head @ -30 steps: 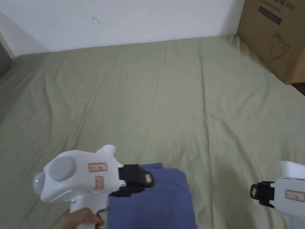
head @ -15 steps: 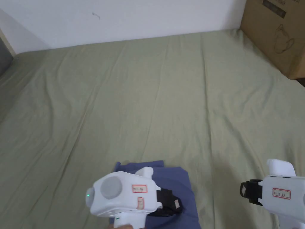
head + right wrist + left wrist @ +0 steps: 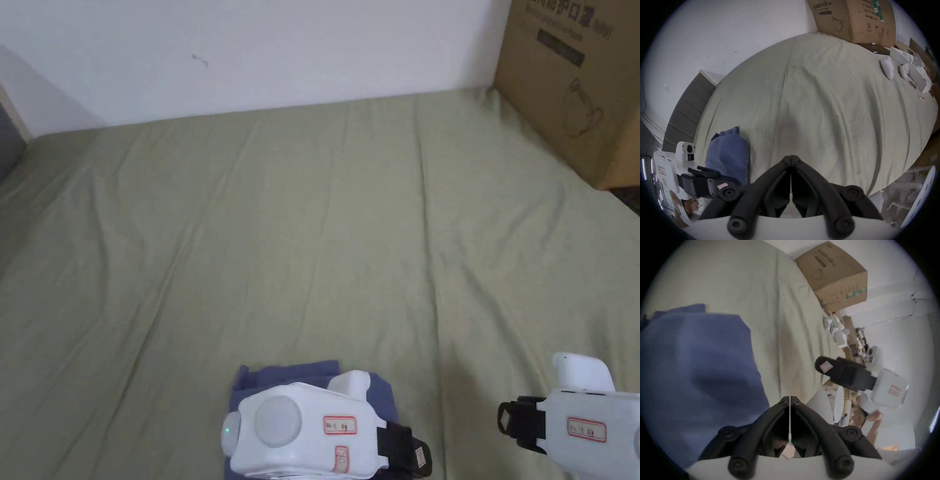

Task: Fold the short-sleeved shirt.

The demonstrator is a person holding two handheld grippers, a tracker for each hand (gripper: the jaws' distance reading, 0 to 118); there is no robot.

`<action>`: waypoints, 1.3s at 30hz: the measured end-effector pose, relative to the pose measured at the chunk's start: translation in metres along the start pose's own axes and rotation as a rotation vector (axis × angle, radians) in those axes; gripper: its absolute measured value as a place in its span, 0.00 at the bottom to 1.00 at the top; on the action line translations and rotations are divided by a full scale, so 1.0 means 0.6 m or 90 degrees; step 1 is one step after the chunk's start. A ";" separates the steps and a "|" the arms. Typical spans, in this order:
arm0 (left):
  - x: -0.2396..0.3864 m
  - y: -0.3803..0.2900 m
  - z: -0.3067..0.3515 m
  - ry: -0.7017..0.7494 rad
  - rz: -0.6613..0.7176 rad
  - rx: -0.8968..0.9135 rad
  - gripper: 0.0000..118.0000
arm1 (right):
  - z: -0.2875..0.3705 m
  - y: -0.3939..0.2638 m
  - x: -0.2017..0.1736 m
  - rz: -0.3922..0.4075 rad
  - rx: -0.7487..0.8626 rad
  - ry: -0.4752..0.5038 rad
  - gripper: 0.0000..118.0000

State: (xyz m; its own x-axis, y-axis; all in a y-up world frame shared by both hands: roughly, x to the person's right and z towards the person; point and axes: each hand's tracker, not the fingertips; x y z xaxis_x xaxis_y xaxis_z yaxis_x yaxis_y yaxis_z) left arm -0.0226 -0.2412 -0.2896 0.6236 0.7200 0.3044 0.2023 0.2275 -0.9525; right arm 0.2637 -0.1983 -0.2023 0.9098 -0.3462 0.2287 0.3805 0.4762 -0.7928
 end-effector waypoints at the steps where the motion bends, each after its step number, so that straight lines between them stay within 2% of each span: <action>1: -0.007 -0.003 0.022 -0.003 0.003 0.005 0.01 | 0.003 0.002 -0.003 0.002 0.003 0.003 0.00; 5: -0.055 -0.007 0.136 -0.024 0.045 0.124 0.01 | 0.019 0.017 -0.040 0.024 0.023 0.055 0.00; 6: -0.072 -0.014 0.167 0.001 0.050 0.147 0.01 | 0.023 0.021 -0.055 0.035 0.028 0.073 0.00; 11: -0.151 -0.063 0.279 0.009 0.133 0.226 0.01 | 0.007 0.031 -0.154 0.127 0.008 0.153 0.00; 13: -0.178 -0.085 0.302 0.005 0.157 0.245 0.01 | -0.029 0.025 -0.189 0.164 -0.026 0.153 0.00; 15: -0.188 -0.113 0.317 0.040 0.163 0.256 0.01 | -0.079 0.005 -0.217 0.196 -0.078 0.158 0.00; 17: -0.204 -0.129 0.321 0.032 0.181 0.258 0.01 | -0.137 -0.017 -0.223 0.188 -0.144 0.141 0.00; 18: -0.211 -0.138 0.321 0.026 0.187 0.261 0.01 | -0.154 -0.029 -0.226 0.189 -0.158 0.108 0.00; 19: -0.231 -0.136 0.320 0.015 0.190 0.264 0.01 | -0.161 -0.037 -0.227 0.201 -0.149 0.093 0.00; 21: -0.240 -0.140 0.313 -0.002 0.195 0.262 0.02 | -0.157 -0.036 -0.224 0.198 -0.134 0.105 0.00; 22: -0.242 -0.138 0.308 -0.009 0.193 0.254 0.06 | -0.154 -0.031 -0.224 0.194 -0.133 0.108 0.00; 23: -0.246 -0.136 0.303 -0.015 0.194 0.249 0.19 | -0.153 -0.023 -0.223 0.196 -0.134 0.110 0.00; 24: -0.251 -0.127 0.295 -0.013 0.189 0.218 0.38 | -0.151 -0.018 -0.224 0.202 -0.134 0.107 0.00; 26: -0.261 -0.112 0.276 -0.036 0.202 0.201 0.87 | -0.149 -0.013 -0.225 0.213 -0.133 0.097 0.00; 27: -0.273 -0.106 0.261 -0.061 0.206 0.195 0.95 | -0.152 -0.012 -0.223 0.214 -0.134 0.098 0.00; 30: -0.296 -0.074 0.225 -0.132 0.219 0.186 0.96 | -0.159 -0.016 -0.219 0.204 -0.140 0.103 0.00; 34: -0.320 -0.046 0.176 -0.149 0.258 0.161 0.96 | -0.157 -0.017 -0.216 0.190 -0.139 0.108 0.00; 37: -0.291 -0.035 0.148 -0.197 0.217 0.142 0.96 | -0.156 -0.014 -0.213 0.183 -0.144 0.114 0.00; 39: -0.278 -0.036 0.137 -0.172 0.174 0.111 0.96 | -0.156 -0.013 -0.213 0.175 -0.146 0.118 0.00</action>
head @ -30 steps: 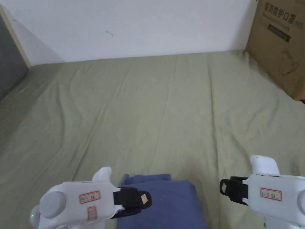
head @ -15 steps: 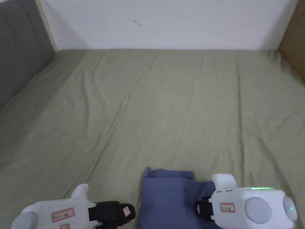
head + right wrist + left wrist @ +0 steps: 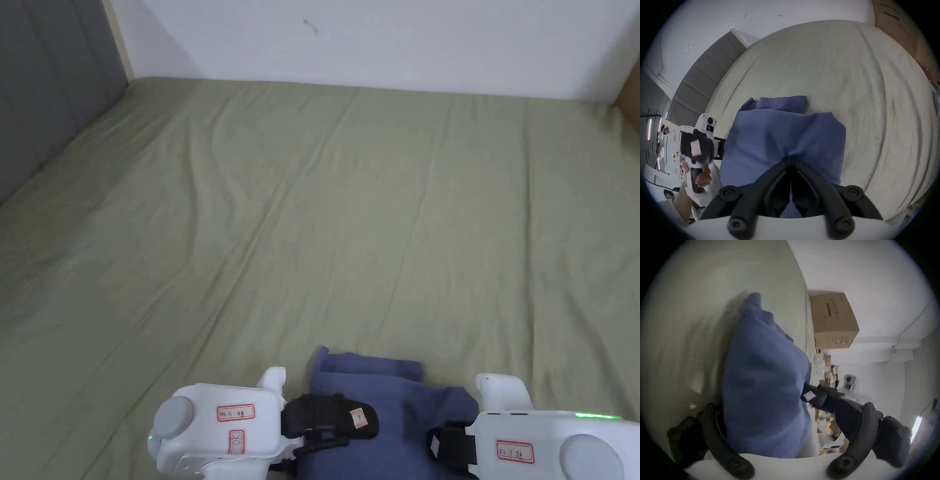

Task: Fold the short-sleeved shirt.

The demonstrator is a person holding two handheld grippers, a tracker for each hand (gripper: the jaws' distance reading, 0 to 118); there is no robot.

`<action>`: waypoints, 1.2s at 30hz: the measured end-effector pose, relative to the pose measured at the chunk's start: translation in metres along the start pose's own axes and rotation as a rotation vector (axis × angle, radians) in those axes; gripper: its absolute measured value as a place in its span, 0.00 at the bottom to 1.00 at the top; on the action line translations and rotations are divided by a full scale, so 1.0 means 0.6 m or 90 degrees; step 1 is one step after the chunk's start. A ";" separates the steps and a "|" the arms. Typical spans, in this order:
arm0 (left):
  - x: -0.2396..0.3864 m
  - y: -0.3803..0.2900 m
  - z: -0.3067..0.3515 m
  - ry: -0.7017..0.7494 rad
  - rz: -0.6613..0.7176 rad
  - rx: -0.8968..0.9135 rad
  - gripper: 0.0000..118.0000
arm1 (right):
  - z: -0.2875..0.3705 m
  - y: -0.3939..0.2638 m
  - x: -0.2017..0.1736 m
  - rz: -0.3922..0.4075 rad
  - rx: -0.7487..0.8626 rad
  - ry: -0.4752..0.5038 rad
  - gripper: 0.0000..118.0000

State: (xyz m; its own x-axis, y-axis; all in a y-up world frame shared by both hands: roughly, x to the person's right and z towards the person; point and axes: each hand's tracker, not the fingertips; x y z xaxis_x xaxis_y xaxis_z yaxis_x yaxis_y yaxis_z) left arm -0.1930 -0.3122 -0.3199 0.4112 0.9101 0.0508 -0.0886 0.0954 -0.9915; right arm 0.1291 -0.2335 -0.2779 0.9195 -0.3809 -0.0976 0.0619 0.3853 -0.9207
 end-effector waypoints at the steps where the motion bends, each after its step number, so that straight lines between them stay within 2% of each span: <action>1: 0.006 -0.001 0.000 0.019 -0.040 -0.004 0.95 | 0.000 0.000 0.000 -0.001 -0.001 0.000 0.00; 2: 0.013 -0.003 0.001 0.034 -0.064 -0.004 0.87 | 0.000 0.000 0.000 0.001 -0.001 -0.002 0.00; 3: 0.016 -0.002 0.006 0.052 -0.088 -0.005 0.70 | 0.002 0.001 -0.002 0.003 -0.002 -0.007 0.00; 4: 0.012 -0.001 0.014 0.087 -0.083 0.002 0.35 | 0.004 0.002 -0.004 0.004 -0.003 -0.011 0.00; 5: -0.003 0.001 0.021 0.111 -0.066 0.002 0.27 | 0.007 0.003 -0.006 0.005 -0.002 -0.010 0.00; 7: -0.016 0.002 0.029 0.041 -0.012 -0.003 0.27 | 0.017 0.007 -0.014 -0.003 0.005 0.009 0.00; 12: -0.007 0.015 0.089 0.093 -0.049 0.017 0.27 | 0.038 0.019 -0.040 0.013 0.029 0.014 0.00; 16: 0.002 0.052 0.190 0.192 -0.117 0.030 0.27 | 0.038 0.024 -0.050 0.014 0.035 0.023 0.00; 22: 0.002 0.120 0.350 0.428 -0.113 0.111 0.27 | 0.017 0.017 -0.045 -0.007 0.026 0.036 0.00; 23: -0.001 0.134 0.372 0.531 -0.147 0.078 0.27 | 0.014 0.016 -0.045 -0.009 0.022 0.036 0.00; 26: -0.004 0.158 0.410 0.683 -0.164 0.042 0.27 | 0.007 0.014 -0.043 -0.007 0.013 0.026 0.00; 28: 0.005 0.159 0.417 0.719 -0.177 0.034 0.27 | 0.004 0.014 -0.039 -0.012 0.010 0.024 0.00; 30: 0.003 0.168 0.417 0.804 -0.211 0.000 0.27 | 0.006 0.014 -0.035 -0.016 0.011 0.017 0.00; 31: -0.001 0.171 0.412 0.806 -0.221 0.002 0.27 | 0.007 0.014 -0.032 -0.018 0.011 0.014 0.00; 32: -0.003 0.176 0.418 0.851 -0.228 0.002 0.27 | 0.009 0.013 -0.028 -0.023 0.011 0.011 0.00; 33: -0.006 0.178 0.422 0.886 -0.231 0.006 0.29 | 0.010 0.013 -0.025 -0.027 0.013 0.011 0.00; 34: -0.010 0.179 0.426 0.911 -0.226 0.016 0.38 | 0.013 0.012 -0.021 -0.031 0.013 0.010 0.00; 35: -0.012 0.177 0.432 0.947 -0.228 0.022 0.58 | 0.015 0.011 -0.018 -0.035 0.013 0.006 0.00; 36: -0.015 0.183 0.443 0.973 -0.232 0.021 0.72 | 0.017 0.009 -0.014 -0.037 0.013 0.003 0.00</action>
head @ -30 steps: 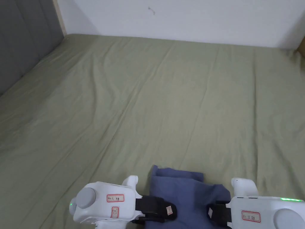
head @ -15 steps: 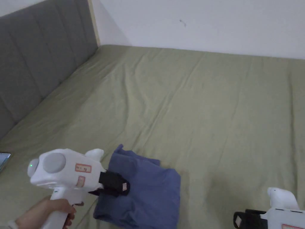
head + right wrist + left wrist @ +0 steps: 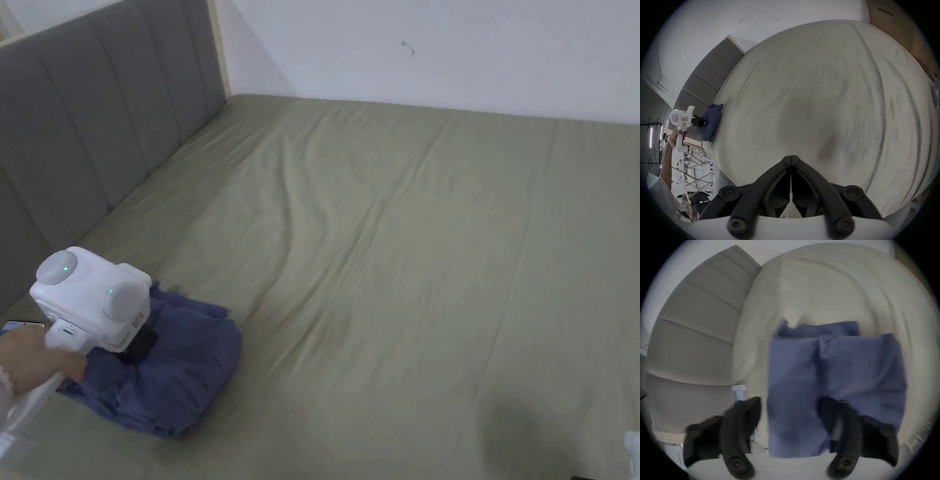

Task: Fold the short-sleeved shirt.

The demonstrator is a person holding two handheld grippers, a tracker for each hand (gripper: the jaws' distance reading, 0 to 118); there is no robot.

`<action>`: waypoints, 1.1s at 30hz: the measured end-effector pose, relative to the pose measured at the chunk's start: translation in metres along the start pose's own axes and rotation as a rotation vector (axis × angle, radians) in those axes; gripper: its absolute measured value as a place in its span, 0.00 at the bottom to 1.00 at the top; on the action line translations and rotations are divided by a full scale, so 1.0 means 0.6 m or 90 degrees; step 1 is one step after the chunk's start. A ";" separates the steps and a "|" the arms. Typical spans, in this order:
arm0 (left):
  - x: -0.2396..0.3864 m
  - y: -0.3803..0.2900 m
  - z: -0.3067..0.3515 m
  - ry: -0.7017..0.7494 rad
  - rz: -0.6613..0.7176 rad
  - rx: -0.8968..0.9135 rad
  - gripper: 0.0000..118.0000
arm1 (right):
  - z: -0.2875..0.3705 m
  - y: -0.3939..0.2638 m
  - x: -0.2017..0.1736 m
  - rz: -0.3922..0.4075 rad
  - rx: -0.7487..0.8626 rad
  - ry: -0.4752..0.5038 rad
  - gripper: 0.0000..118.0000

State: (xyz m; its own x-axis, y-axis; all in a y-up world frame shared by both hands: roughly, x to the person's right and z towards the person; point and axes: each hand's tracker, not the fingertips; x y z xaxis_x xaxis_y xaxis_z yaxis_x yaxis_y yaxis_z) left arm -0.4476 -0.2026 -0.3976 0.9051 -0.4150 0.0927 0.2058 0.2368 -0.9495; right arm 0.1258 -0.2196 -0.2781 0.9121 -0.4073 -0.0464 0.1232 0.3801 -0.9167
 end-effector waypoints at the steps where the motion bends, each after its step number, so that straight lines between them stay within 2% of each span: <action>1: -0.004 -0.004 0.003 0.030 0.008 0.010 0.83 | 0.001 -0.001 0.004 -0.001 -0.001 -0.002 0.00; 2: -0.008 -0.010 0.007 0.038 0.016 0.020 0.91 | 0.002 -0.002 0.009 -0.003 -0.002 -0.004 0.00; 3: -0.015 -0.017 0.020 0.033 0.021 0.023 0.91 | 0.003 -0.004 0.012 -0.006 -0.003 -0.007 0.00; 7: -0.038 -0.026 0.044 -0.073 0.104 0.034 0.91 | 0.007 -0.009 0.019 -0.016 0.000 -0.006 0.00; 8: -0.031 -0.030 0.068 -0.109 0.133 0.049 0.86 | 0.008 -0.011 0.020 -0.019 0.003 -0.002 0.00; 9: -0.027 -0.039 0.089 -0.167 0.168 0.078 0.75 | 0.010 -0.013 0.021 -0.023 0.006 0.004 0.00; 10: -0.023 -0.045 0.107 -0.227 0.195 0.097 0.52 | 0.010 -0.013 0.025 -0.025 0.008 0.008 0.00; 11: -0.020 -0.046 0.112 -0.297 0.222 0.112 0.14 | 0.011 -0.015 0.025 -0.026 0.009 0.009 0.00; 12: -0.016 -0.045 0.112 -0.347 0.246 0.124 0.00 | 0.012 -0.016 0.025 -0.026 0.010 0.011 0.00; 14: 0.016 -0.056 0.136 -0.378 0.264 0.152 0.00 | 0.018 -0.021 0.025 -0.025 0.014 0.012 0.00; 18: 0.123 -0.076 0.217 -0.405 0.195 0.205 0.00 | 0.039 -0.032 0.033 -0.030 0.028 0.031 0.00; 21: 0.181 -0.085 0.247 -0.403 0.182 0.223 0.00 | 0.058 -0.038 0.037 -0.025 0.046 0.023 0.00; 25: 0.238 -0.101 0.299 -0.404 0.204 0.263 0.00 | 0.093 -0.043 0.042 -0.029 0.080 0.034 0.00; 26: 0.249 -0.102 0.314 -0.393 0.195 0.283 0.00 | 0.104 -0.041 0.041 -0.013 0.096 0.024 0.00; 27: 0.251 -0.103 0.334 -0.279 0.144 0.304 0.00 | 0.120 -0.037 0.036 0.004 0.125 -0.007 0.00; 28: 0.262 -0.104 0.349 -0.251 0.139 0.327 0.00 | 0.137 -0.032 0.030 0.010 0.156 -0.041 0.00; 33: 0.289 -0.101 0.448 -0.191 0.154 0.457 0.00 | 0.248 0.006 -0.031 0.102 0.325 -0.148 0.00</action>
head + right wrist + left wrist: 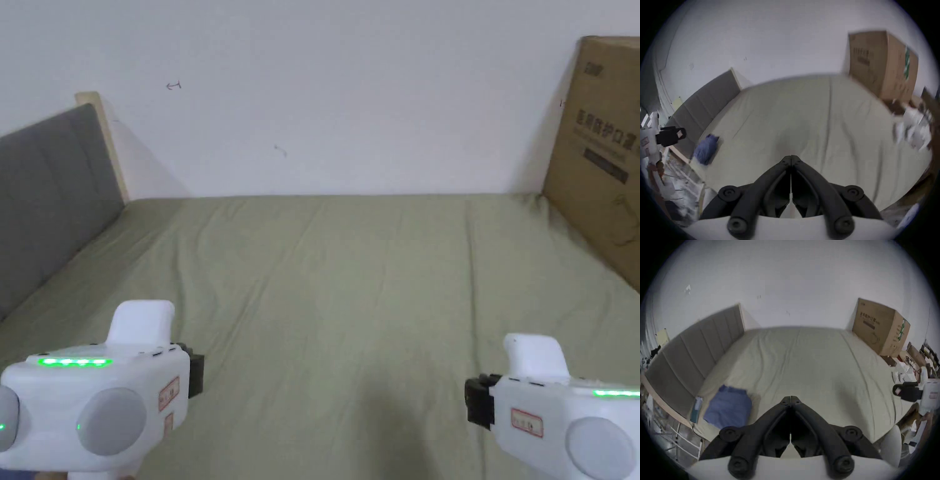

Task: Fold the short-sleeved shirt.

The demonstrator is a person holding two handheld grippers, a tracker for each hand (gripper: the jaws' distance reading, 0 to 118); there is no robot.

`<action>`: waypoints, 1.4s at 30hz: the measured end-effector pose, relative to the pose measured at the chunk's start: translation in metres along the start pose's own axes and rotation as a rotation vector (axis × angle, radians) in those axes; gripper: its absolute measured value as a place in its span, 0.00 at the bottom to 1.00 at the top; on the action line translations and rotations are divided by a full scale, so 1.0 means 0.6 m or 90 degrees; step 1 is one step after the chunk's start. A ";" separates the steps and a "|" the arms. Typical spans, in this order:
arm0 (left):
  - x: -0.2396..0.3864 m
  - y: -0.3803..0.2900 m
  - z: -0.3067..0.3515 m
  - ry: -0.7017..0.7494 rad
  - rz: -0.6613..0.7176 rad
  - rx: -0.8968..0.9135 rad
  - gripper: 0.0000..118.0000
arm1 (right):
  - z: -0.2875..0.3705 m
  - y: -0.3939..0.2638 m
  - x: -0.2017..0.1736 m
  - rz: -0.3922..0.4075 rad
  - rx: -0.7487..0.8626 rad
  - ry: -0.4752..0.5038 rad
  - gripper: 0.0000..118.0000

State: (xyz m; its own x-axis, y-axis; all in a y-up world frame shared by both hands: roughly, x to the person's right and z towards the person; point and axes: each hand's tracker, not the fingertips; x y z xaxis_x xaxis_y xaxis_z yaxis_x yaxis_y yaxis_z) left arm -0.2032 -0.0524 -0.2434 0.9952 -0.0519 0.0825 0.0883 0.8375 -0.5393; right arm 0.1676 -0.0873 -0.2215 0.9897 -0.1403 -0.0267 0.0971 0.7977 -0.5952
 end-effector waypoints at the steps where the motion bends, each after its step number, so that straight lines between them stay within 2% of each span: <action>1: 0.013 0.008 0.012 0.010 -0.010 0.038 0.00 | 0.017 0.019 -0.008 0.015 0.034 -0.020 0.00; 4: 0.054 0.025 0.046 0.066 -0.039 0.122 0.00 | 0.070 0.053 -0.039 0.062 0.143 -0.084 0.00; 5: 0.063 0.025 0.055 0.074 -0.024 0.148 0.00 | 0.085 0.058 -0.046 0.061 0.178 -0.096 0.00; 7: 0.080 0.022 0.075 0.030 0.034 0.175 0.00 | 0.116 0.059 -0.058 0.051 0.239 -0.104 0.00; 10: 0.108 0.010 0.089 0.031 0.015 0.201 0.00 | 0.145 0.052 -0.070 0.048 0.311 -0.138 0.00; 14: 0.127 0.000 0.111 0.055 -0.005 0.248 0.00 | 0.151 0.044 -0.073 0.061 0.313 -0.148 0.00; 17: 0.131 0.000 0.122 0.056 0.003 0.266 0.00 | 0.153 0.029 -0.069 0.043 0.322 -0.151 0.00; 18: 0.130 0.000 0.126 0.055 0.004 0.269 0.00 | 0.155 0.027 -0.068 0.037 0.324 -0.151 0.03; 19: 0.130 0.003 0.126 0.058 0.007 0.272 0.02 | 0.156 0.025 -0.067 0.035 0.326 -0.152 0.12; 20: 0.129 0.004 0.128 0.055 0.005 0.271 0.03 | 0.158 0.025 -0.067 0.033 0.330 -0.152 0.12; 21: 0.126 0.003 0.132 0.034 0.003 0.277 0.03 | 0.160 0.025 -0.067 0.034 0.333 -0.151 0.17; 22: 0.126 0.002 0.136 0.015 0.006 0.286 0.10 | 0.161 0.026 -0.068 0.035 0.335 -0.152 0.28; 23: 0.124 0.005 0.132 0.011 0.003 0.282 0.34 | 0.162 0.028 -0.069 0.036 0.335 -0.156 0.59; 24: 0.125 0.008 0.131 0.010 0.002 0.278 0.61 | 0.163 0.028 -0.070 0.032 0.341 -0.170 0.81; 25: 0.126 0.008 0.129 0.011 0.002 0.275 0.84 | 0.164 0.028 -0.070 0.029 0.351 -0.183 0.95; 26: 0.125 0.008 0.128 0.011 0.000 0.277 1.00 | 0.167 0.027 -0.071 0.028 0.368 -0.193 1.00; 27: 0.128 0.008 0.132 0.016 -0.001 0.288 1.00 | 0.171 0.025 -0.074 0.043 0.374 -0.176 1.00; 30: 0.130 0.016 0.138 0.016 0.007 0.281 1.00 | 0.171 0.027 -0.073 0.049 0.372 -0.194 1.00; 34: 0.129 0.017 0.138 -0.003 0.024 0.266 1.00 | 0.170 0.026 -0.068 0.039 0.366 -0.175 1.00; 38: 0.135 0.021 0.140 0.035 0.005 0.249 1.00 | 0.169 0.024 -0.068 0.044 0.369 -0.193 1.00; 42: 0.139 0.023 0.146 0.031 0.005 0.252 1.00 | 0.167 0.025 -0.062 0.035 0.364 -0.183 1.00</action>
State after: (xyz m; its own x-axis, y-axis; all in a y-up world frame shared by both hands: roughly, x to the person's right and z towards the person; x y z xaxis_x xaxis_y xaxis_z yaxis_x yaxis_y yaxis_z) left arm -0.1226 0.0024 -0.1708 0.9974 -0.0628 0.0355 0.0681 0.9823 -0.1746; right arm 0.1427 -0.0113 -0.1490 0.9758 0.0092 0.2185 0.0074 0.9972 -0.0750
